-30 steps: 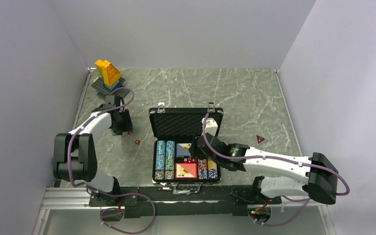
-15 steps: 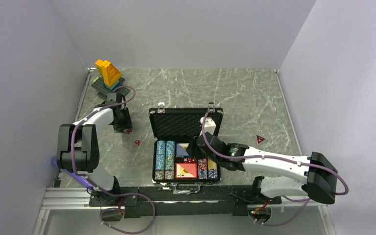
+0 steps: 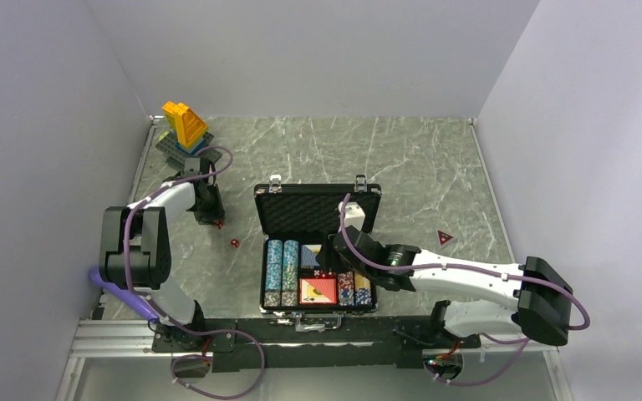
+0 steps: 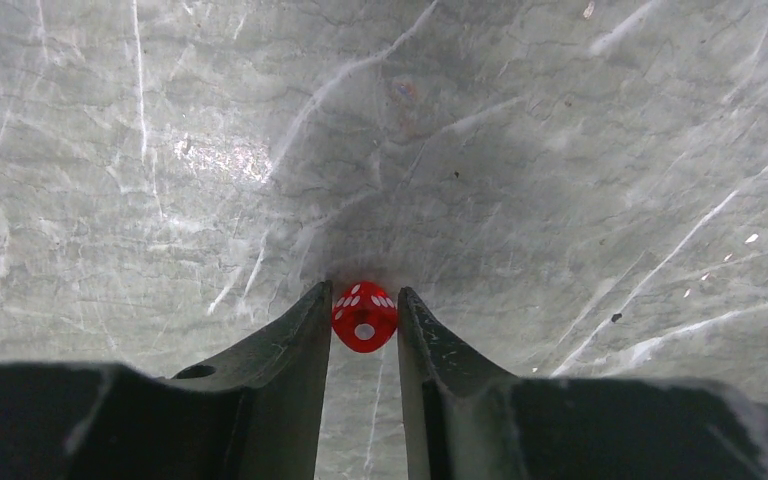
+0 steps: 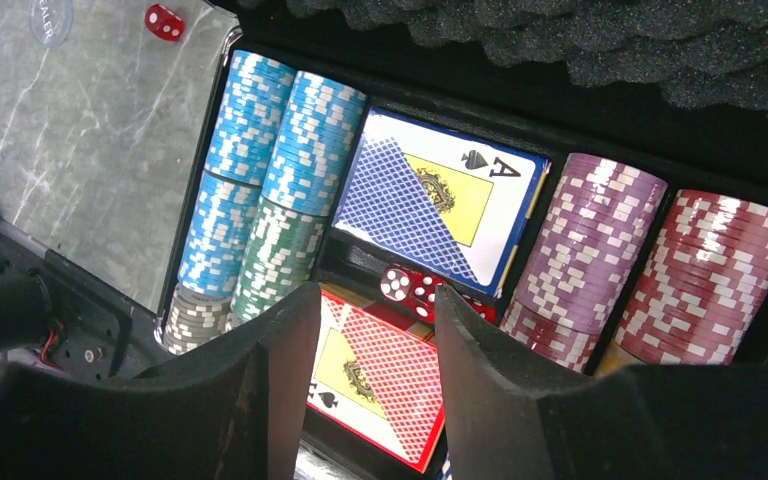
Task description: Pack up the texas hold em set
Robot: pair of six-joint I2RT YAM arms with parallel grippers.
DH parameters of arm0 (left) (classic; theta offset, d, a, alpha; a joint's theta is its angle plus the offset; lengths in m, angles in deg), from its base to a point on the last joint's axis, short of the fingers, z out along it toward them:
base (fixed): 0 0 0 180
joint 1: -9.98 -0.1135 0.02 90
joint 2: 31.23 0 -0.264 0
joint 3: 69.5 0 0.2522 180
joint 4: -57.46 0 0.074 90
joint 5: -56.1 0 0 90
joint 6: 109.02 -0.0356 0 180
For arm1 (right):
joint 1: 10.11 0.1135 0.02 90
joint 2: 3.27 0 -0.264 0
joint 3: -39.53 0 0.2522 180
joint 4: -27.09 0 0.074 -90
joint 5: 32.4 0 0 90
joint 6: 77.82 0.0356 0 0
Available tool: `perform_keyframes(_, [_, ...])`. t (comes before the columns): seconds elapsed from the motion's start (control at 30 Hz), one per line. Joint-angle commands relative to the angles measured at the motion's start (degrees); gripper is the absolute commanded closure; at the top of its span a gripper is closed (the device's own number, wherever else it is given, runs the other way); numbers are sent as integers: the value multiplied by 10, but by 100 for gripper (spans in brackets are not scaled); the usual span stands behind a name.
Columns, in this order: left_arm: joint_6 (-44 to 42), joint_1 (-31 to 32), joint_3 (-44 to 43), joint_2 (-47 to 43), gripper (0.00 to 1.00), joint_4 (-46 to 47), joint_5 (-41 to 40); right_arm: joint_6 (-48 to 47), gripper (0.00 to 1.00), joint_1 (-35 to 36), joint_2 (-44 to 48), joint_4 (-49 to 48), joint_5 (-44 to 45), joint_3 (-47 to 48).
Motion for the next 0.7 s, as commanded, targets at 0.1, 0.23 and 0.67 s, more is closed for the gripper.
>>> perform_keyframes(0.1, [-14,1,-23,7,72,6,7,-3,50,-2,-4,-29,-5,6])
perform_keyframes(0.23, [-17,5,-21,3,74,1,2,-3,50,-1,-6,-28,-5,8])
perform_keyframes(0.67, [-94,77,-30,9,76,-38,-42,0,50,-2,-6,-27,-6,6])
